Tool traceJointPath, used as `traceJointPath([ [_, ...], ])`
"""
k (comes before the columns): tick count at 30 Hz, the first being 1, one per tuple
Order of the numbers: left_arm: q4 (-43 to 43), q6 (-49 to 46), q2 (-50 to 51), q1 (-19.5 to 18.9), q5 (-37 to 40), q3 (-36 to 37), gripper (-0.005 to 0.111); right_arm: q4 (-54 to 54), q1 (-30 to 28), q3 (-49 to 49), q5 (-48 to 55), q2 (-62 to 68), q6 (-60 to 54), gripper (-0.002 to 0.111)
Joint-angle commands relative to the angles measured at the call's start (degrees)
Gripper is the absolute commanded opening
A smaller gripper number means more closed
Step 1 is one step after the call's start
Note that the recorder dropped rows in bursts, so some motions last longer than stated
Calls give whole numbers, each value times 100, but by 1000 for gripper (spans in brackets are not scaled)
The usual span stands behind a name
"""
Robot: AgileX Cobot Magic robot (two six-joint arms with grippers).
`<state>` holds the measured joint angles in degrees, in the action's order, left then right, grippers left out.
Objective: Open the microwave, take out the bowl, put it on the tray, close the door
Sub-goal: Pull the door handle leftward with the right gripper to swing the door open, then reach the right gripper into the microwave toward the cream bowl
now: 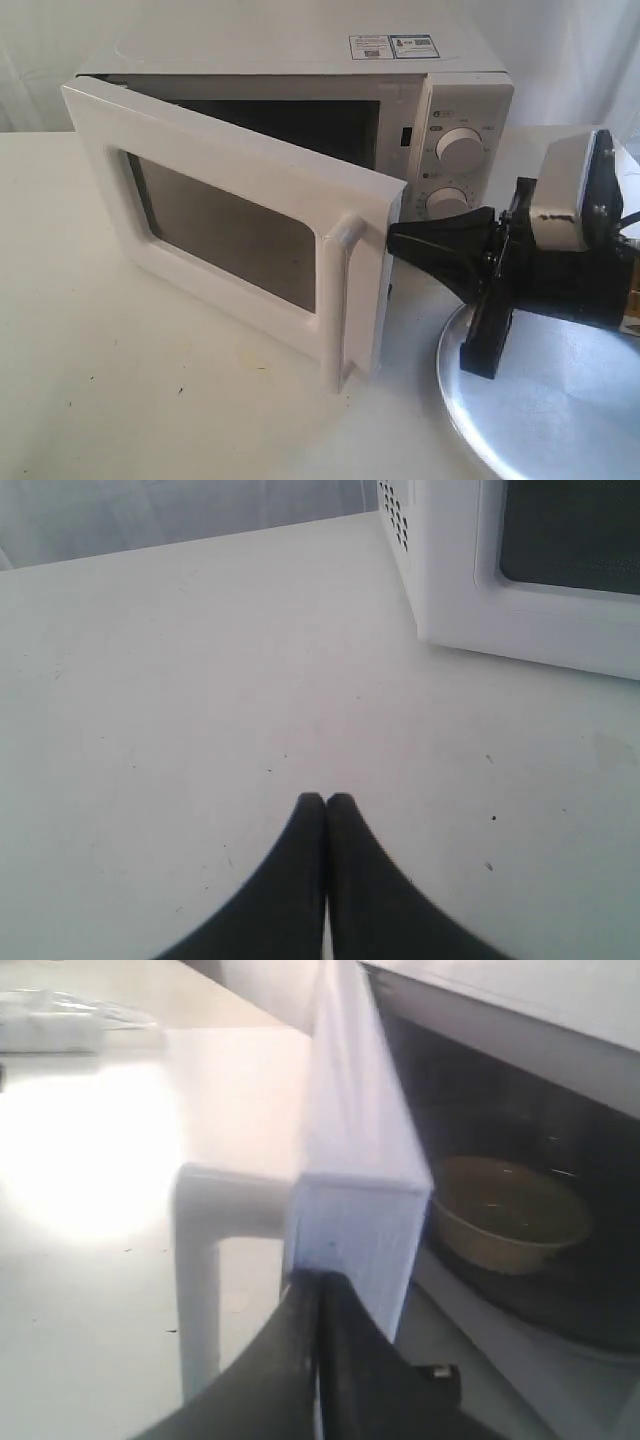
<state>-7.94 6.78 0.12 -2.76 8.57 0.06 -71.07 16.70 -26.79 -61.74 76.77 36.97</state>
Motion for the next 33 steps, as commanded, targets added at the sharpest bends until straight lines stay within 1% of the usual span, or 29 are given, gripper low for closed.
traceJointPath([
  [1,21,37,-12,5,-3,-6,0,-878,-12,-19,-823,101,-188,0],
  [6,21,37,-12,5,-3,-6,0,-1594,-12,-111,-823,101,-203,0],
  [12,21,37,-12,5,-3,-6,0,-1460,-12,-111,-823,101,-74,0],
  [14,21,37,-12,5,-3,-6,0,-1052,-12,-111,-772,101,-70,0],
  [17,21,37,-12,5,-3,-6,0,81,84,-111,315,125,-47,0],
  [19,21,37,-12,5,-3,-6,0,668,237,-111,720,191,-127,0],
  [22,21,37,-12,5,-3,-6,0,700,584,-261,560,425,-113,0],
  [25,21,37,-12,5,-3,-6,0,700,1148,-445,282,727,-103,0],
  [26,21,37,-12,5,-3,-6,0,700,1415,-544,282,861,-103,0],
  [29,21,37,-12,5,-3,-6,0,700,1981,-787,437,1139,-139,0],
  [33,21,37,-12,5,-3,-6,0,687,2473,-971,510,1376,-322,0],
])
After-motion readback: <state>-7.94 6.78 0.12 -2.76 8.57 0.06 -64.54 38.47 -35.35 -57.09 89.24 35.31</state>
